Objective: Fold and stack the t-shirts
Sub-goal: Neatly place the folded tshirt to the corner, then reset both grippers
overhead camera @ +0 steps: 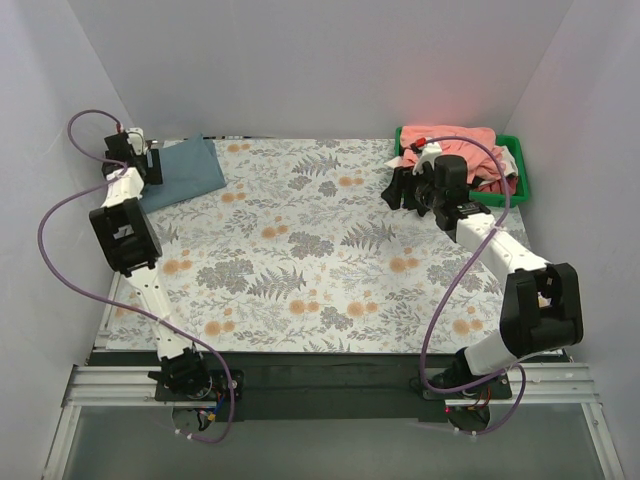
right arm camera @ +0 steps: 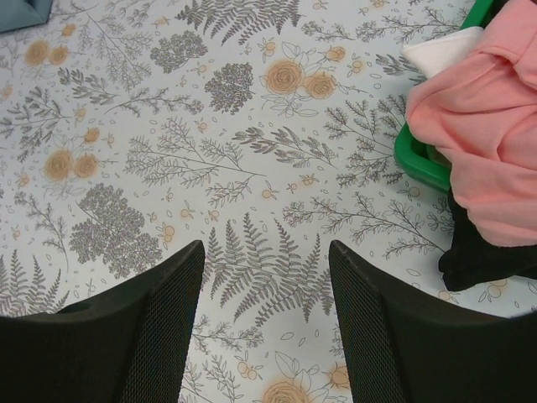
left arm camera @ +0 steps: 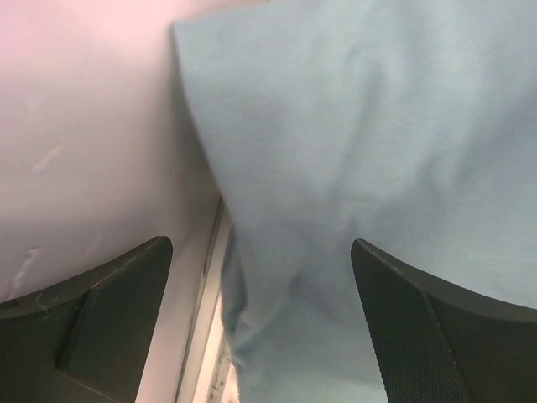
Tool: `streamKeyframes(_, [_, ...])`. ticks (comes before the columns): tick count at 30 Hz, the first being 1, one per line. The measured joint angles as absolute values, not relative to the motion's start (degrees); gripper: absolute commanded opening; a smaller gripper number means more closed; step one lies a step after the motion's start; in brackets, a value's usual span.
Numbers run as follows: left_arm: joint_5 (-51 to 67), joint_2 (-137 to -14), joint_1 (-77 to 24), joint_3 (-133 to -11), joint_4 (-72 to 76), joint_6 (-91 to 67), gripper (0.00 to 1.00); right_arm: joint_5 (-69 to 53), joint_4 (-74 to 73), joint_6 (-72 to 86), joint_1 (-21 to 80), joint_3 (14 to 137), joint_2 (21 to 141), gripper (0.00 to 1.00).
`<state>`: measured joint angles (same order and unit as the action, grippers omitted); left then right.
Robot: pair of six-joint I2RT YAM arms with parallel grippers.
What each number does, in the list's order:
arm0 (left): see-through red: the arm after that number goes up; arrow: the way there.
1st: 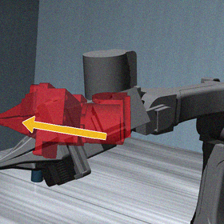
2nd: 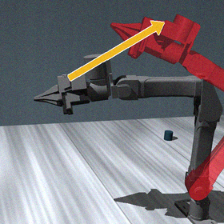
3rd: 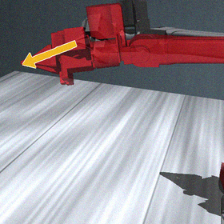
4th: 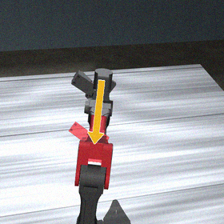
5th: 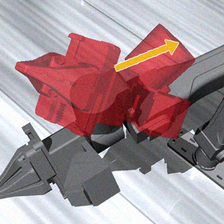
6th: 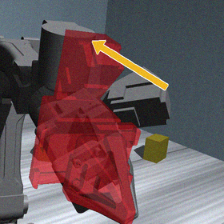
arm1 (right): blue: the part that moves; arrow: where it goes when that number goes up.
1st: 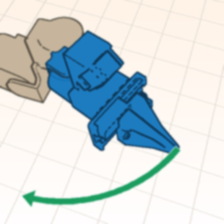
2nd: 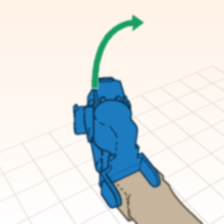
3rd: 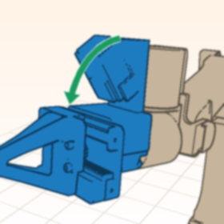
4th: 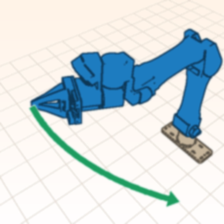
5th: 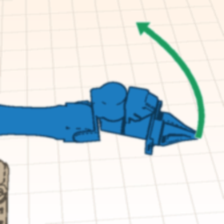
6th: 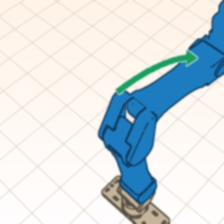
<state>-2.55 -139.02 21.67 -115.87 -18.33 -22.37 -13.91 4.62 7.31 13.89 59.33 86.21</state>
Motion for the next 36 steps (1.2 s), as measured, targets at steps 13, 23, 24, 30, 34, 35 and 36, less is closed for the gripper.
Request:
streamKeyframes(13, [-13.80,-119.96,7.35,-104.99,-15.55,-30.46,0.90,-15.40,5.54,7.31,13.89,57.19,81.38,0.68])
streamKeyframes(23, [-19.27,-85.12,-12.51,-62.87,2.07,-45.32,0.84,-15.29,7.60,7.29,13.89,55.37,79.57,0.68])
streamKeyframes(24, [-18.83,-83.46,-15.44,-59.72,3.20,-46.72,0.84,-15.22,7.90,7.29,13.89,55.02,79.37,0.68])
streamKeyframes(30, [-14.00,-80.25,-22.65,-47.48,7.11,-54.37,0.84,-14.09,9.58,7.22,13.89,53.65,79.11,0.68])
streamKeyframes(34, [-11.05,-79.11,-23.53,-44.80,8.49,-57.39,0.84,-12.08,10.37,6.96,13.89,52.86,79.00,0.68])
streamKeyframes(35, [-10.35,-78.48,-23.55,-44.42,8.86,-57.76,0.83,-11.68,10.57,6.83,13.89,52.53,78.85,0.68])
streamKeyframes(36, [-9.74,-77.80,-23.55,-44.18,9.23,-58.00,0.84,-11.20,10.79,6.76,13.89,52.01,78.56,0.67])
